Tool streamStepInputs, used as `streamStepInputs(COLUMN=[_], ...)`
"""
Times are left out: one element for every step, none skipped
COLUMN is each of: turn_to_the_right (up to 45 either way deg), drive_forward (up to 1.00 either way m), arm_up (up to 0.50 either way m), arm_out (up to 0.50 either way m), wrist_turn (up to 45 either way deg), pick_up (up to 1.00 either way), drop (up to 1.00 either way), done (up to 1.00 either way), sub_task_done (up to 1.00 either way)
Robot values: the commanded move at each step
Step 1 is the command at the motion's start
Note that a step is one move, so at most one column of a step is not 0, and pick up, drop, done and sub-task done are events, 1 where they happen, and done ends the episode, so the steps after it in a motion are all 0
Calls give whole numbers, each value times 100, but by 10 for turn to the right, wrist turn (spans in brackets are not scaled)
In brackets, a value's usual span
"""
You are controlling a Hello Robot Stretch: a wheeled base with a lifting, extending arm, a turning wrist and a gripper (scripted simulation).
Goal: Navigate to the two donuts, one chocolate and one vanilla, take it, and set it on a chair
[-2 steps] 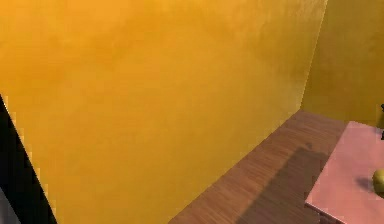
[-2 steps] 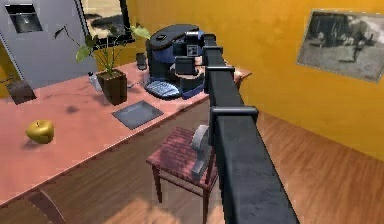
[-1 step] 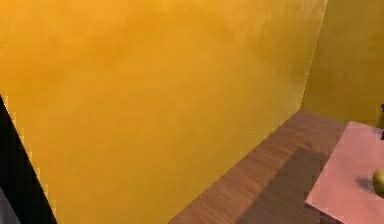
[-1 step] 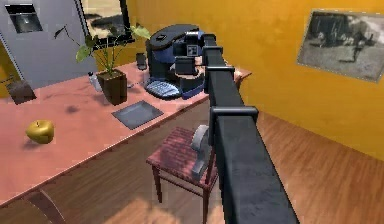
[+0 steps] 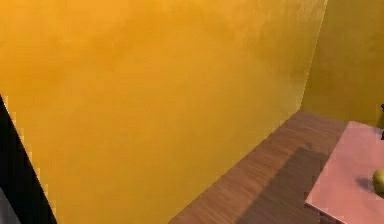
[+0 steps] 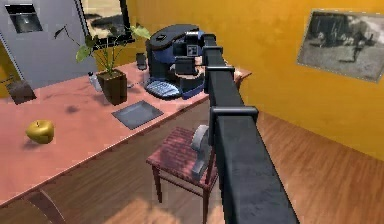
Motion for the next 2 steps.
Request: streamStepInputs(turn_to_the_right=[0, 0], drive_forward=[0, 0], arm_up=[0, 0], arm_out=[0, -10], wrist_turn=[0, 0], pick_up=[0, 0], drop=[100, 0], done=[0, 0], sub_task_done=[0, 0])
